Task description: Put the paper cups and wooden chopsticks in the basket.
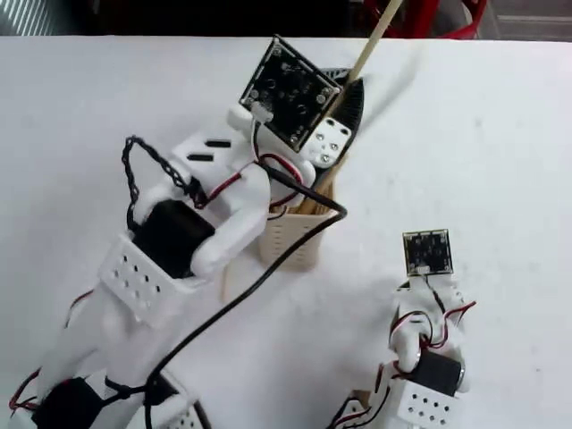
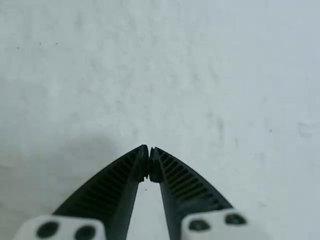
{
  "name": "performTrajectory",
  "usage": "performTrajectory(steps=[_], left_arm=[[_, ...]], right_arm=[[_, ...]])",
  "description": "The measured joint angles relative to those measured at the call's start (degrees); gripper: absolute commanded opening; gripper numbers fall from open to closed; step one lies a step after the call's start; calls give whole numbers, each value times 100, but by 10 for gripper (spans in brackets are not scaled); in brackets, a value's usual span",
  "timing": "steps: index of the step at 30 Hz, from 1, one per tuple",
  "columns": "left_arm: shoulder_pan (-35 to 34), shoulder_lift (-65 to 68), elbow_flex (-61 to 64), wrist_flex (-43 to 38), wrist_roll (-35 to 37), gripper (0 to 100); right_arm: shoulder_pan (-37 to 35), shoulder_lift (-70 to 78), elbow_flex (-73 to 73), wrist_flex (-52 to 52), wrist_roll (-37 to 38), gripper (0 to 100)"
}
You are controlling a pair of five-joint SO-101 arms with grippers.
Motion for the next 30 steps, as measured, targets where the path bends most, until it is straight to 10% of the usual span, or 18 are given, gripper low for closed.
performTrajectory(steps=[17,30], left_arm=[[-598,-26,9,334,0,60],[-3912,-1020,703,985,0,62]], right_arm=[[0,0,0,0,0,18],[0,0,0,0,0,18]])
